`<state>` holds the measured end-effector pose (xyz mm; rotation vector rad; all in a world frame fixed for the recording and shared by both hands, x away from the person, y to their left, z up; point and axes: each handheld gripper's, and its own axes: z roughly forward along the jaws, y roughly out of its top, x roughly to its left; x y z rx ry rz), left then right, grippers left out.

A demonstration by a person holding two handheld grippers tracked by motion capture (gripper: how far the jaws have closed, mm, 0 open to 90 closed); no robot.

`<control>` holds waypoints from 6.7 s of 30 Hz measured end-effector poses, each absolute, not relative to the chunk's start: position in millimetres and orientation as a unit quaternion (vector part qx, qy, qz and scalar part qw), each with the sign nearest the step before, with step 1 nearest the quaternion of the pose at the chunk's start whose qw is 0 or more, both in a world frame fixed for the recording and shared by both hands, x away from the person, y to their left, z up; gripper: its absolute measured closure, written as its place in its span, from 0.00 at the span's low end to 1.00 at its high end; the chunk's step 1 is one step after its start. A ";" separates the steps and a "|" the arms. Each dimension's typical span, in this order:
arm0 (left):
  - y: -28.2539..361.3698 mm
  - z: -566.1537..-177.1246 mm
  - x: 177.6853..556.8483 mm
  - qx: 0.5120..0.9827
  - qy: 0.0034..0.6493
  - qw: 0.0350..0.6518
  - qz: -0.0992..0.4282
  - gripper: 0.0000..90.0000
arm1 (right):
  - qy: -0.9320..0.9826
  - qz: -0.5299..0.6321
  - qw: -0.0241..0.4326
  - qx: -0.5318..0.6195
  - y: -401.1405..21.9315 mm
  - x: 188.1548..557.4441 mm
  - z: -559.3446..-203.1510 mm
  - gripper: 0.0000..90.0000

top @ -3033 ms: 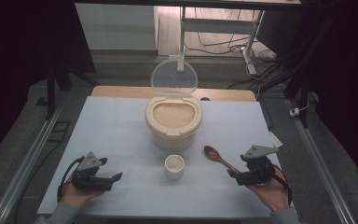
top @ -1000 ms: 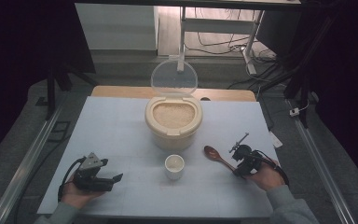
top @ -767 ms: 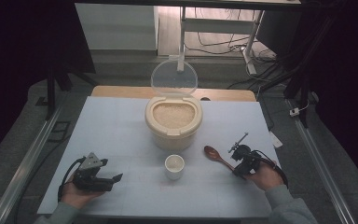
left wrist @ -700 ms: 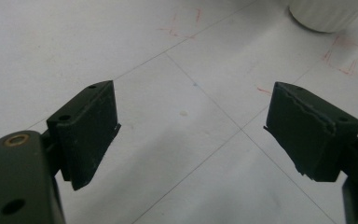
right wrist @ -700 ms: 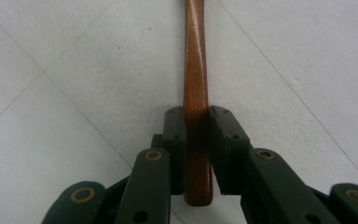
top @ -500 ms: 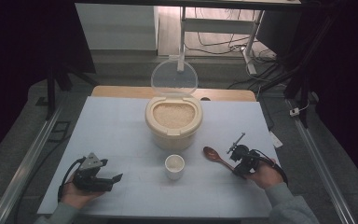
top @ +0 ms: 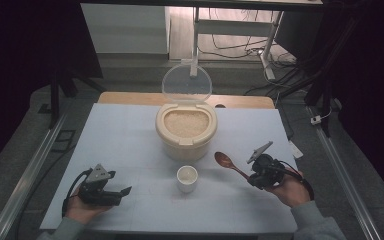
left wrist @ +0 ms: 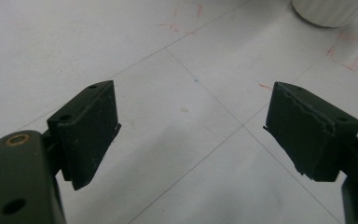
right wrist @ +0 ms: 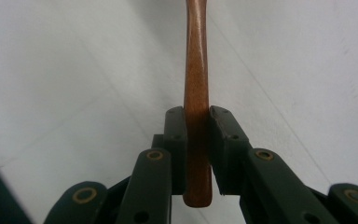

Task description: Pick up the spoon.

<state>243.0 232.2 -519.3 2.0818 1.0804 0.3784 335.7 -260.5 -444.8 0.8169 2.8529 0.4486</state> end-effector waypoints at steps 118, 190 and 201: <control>79.2 -446.6 269.2 0.930 0.155 0.315 0.112 0.90 | 0.856 0.451 0.123 0.219 -168.3 285.2 -407.8 0.47; 147.4 -459.0 245.4 0.835 0.299 0.439 0.145 0.42 | 0.681 0.657 0.000 0.323 -177.6 288.5 -439.4 0.92; 191.0 -480.6 241.2 0.812 0.344 0.447 0.148 0.34 | 0.675 0.669 0.022 0.311 -191.4 285.7 -427.5 0.92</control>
